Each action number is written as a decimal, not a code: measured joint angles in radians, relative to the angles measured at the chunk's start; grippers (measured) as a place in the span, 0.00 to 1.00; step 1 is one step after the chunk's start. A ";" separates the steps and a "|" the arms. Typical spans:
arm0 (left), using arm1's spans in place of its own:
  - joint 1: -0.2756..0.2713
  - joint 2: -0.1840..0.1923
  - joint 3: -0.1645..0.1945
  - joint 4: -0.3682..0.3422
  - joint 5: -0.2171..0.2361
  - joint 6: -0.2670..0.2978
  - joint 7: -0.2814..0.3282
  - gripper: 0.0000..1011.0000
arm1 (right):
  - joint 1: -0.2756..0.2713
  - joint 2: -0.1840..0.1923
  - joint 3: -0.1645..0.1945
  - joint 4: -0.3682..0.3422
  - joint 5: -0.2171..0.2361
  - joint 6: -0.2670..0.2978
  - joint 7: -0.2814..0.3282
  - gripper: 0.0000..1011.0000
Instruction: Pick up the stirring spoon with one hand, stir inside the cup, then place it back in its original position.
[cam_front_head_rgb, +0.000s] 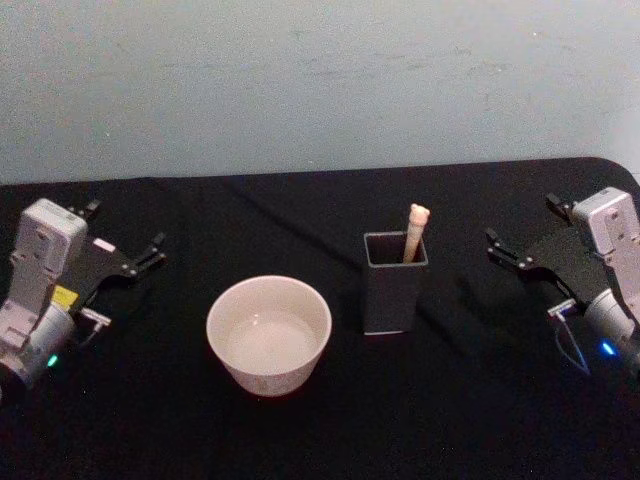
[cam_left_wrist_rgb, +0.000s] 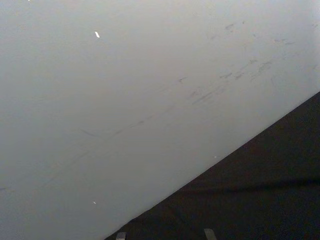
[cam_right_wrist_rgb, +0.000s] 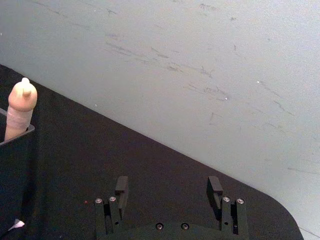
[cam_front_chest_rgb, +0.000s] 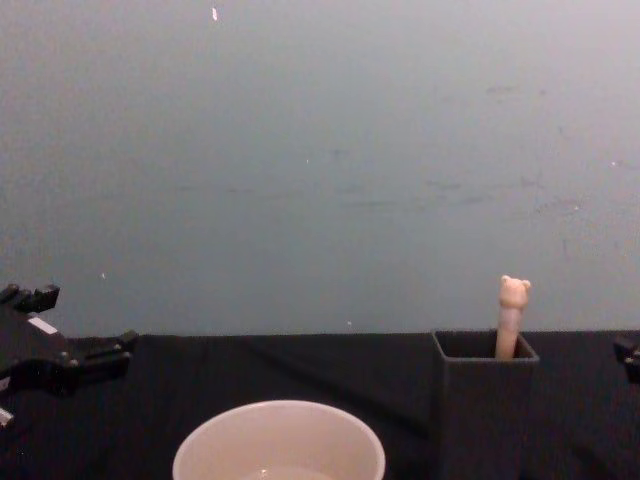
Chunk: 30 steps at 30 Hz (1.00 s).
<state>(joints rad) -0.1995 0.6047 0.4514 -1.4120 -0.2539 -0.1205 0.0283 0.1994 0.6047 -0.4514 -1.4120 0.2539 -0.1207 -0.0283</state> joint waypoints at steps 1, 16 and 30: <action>0.000 0.000 0.000 0.000 0.000 0.000 0.000 0.99 | 0.000 0.000 0.000 0.000 0.000 0.000 0.000 0.99; 0.000 0.000 0.000 0.000 0.000 0.000 0.000 0.99 | 0.000 0.000 0.000 0.000 0.000 0.000 0.000 0.99; 0.000 0.000 0.000 0.000 0.000 0.000 0.000 0.99 | 0.000 0.000 0.000 0.000 0.000 0.000 0.000 0.99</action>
<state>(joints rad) -0.1995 0.6047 0.4514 -1.4120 -0.2539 -0.1205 0.0283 0.1995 0.6047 -0.4514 -1.4120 0.2539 -0.1205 -0.0283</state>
